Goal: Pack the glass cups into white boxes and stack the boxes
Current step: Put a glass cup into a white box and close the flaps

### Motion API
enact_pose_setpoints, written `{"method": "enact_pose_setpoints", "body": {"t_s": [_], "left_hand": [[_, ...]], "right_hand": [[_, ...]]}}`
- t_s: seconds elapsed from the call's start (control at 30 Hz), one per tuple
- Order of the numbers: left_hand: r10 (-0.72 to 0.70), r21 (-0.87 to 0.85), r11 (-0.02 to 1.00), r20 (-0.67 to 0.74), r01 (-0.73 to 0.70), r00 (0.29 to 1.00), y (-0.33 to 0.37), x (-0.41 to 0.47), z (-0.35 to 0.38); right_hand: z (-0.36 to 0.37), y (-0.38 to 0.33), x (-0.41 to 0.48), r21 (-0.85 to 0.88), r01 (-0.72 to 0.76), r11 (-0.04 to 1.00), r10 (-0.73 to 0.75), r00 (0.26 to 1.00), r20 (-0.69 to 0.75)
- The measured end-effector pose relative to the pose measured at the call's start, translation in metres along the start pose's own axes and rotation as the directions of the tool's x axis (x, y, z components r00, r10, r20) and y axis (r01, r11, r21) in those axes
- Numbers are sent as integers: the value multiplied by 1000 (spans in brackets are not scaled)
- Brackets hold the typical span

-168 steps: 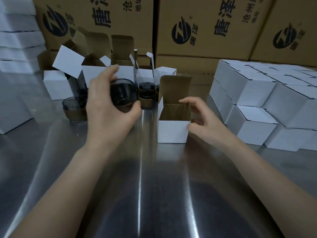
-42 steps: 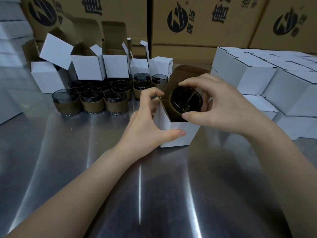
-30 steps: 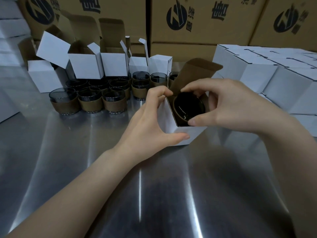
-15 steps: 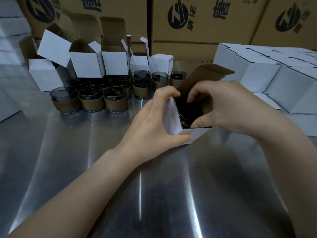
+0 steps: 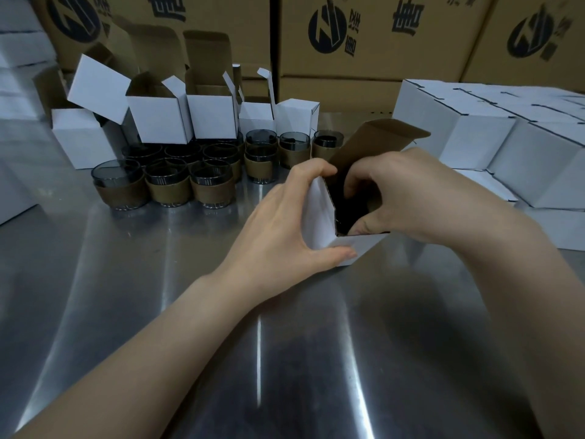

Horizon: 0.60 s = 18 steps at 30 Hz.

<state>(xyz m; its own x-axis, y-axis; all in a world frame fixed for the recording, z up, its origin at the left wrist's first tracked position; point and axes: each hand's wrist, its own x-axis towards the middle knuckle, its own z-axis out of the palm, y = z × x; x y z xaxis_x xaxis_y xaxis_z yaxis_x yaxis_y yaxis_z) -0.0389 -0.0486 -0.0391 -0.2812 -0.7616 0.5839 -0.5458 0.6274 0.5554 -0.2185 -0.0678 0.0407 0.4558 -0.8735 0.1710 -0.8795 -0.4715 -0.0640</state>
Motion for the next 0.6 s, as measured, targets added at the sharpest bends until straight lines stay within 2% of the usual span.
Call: {"method": "enact_pose_setpoints", "body": {"t_s": [0.6], "left_hand": [[-87, -116, 989, 19, 89, 996, -9, 1, 1]], "right_hand": [[-4, 9, 8, 198, -10, 980, -4, 997, 72]]}}
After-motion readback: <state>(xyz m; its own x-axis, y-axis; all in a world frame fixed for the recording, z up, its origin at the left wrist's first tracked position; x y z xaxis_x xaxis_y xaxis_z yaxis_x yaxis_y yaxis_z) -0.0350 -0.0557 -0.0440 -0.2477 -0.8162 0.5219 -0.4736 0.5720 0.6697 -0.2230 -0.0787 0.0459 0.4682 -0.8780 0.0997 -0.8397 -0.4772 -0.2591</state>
